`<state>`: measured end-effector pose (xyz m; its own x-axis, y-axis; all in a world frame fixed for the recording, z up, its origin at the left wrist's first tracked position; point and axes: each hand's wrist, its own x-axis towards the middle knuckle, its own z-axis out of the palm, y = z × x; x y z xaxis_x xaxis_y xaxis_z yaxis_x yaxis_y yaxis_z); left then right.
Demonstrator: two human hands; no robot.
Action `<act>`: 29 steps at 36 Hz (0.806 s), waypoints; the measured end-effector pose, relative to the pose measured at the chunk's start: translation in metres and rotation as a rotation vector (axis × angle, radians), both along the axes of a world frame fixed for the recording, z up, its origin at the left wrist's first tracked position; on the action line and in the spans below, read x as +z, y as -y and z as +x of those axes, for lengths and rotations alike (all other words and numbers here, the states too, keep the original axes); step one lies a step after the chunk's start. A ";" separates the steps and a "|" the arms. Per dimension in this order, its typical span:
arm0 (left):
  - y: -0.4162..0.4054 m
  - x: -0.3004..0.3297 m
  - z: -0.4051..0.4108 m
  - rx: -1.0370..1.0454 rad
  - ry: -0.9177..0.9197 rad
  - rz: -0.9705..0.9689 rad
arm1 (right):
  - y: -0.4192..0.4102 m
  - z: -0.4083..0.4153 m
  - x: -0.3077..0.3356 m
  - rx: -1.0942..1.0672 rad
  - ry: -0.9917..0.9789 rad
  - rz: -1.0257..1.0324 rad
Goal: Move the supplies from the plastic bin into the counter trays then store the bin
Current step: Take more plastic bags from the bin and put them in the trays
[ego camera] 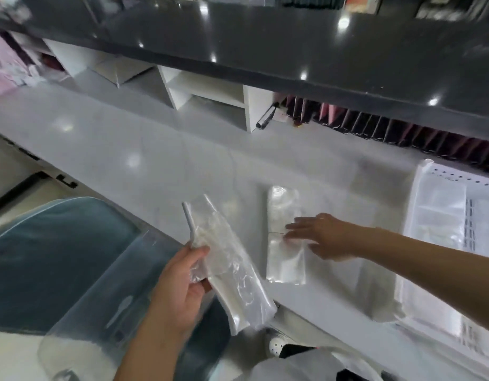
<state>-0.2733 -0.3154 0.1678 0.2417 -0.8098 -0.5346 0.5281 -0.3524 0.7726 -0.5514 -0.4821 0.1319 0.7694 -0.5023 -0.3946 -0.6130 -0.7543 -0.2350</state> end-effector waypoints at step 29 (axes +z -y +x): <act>0.155 -0.014 -0.100 -0.426 0.112 0.230 | 0.016 -0.015 0.015 -1.181 0.811 1.225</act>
<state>-0.3731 -0.4700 0.1542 -0.0191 -0.7131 -0.7008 0.2185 -0.6869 0.6931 -0.5661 -0.4981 0.1466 0.4442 -0.6016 -0.6639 -0.1016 0.7025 -0.7044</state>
